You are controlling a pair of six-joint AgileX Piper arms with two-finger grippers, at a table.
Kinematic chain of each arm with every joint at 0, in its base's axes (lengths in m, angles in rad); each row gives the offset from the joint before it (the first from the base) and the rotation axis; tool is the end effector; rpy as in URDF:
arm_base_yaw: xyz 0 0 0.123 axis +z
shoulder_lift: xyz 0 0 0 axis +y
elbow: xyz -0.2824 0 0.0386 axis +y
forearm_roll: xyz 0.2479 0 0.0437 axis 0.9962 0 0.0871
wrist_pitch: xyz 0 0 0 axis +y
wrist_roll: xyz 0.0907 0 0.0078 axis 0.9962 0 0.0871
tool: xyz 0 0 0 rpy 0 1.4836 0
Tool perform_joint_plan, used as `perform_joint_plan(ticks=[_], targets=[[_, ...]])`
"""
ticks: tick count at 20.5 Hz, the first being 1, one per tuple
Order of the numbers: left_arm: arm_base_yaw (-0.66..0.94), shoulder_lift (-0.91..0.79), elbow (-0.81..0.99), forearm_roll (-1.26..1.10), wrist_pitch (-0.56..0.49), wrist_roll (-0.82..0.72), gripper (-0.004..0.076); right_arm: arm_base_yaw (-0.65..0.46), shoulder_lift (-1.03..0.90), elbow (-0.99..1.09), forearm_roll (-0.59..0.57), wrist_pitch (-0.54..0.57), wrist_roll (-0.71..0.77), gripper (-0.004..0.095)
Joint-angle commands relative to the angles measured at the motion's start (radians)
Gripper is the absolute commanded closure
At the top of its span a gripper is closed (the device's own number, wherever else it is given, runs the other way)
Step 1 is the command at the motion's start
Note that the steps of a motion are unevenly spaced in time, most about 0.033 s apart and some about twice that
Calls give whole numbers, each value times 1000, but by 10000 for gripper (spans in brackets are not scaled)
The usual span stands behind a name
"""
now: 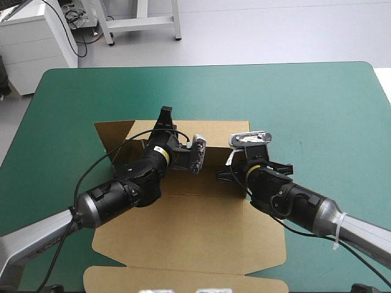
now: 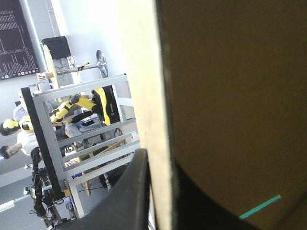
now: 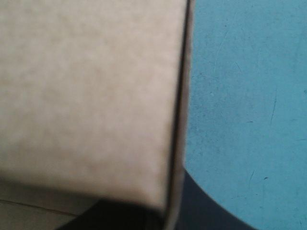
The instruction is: Fold the box
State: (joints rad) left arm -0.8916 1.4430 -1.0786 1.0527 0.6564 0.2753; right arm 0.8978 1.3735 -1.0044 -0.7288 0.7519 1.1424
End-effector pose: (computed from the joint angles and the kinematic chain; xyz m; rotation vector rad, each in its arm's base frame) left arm 0.2331 -0.2118 0.3143 1.7525 1.3507 0.8005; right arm 0.2072 0.1934 0.2957 -0.1910 2.3319 0.1329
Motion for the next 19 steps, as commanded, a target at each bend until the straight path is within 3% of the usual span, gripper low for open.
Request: perform_joint_plan(ticks=[1,2,5,8,11,19], targets=[[-44,-14,5,-131,92,3,702,1,-45,-29,-146,-40,36,927],[-55,-14,5,-136,99,3,684,1,-45,-29,-155,-40,47,926],[-122,-32,5,-140,153,8,488,-27,-45,-29,-150,-40,50,927],[-147,-48,5,-140,158,-22,358,-54,-45,-29,-150,-49,50,928],[-149,-72,5,-140,178,-28,351,-84,-45,-29,-150,-69,50,928],[-160,-103,5,-53,105,-28,350,-99,-45,-29,-121,-89,27,928]])
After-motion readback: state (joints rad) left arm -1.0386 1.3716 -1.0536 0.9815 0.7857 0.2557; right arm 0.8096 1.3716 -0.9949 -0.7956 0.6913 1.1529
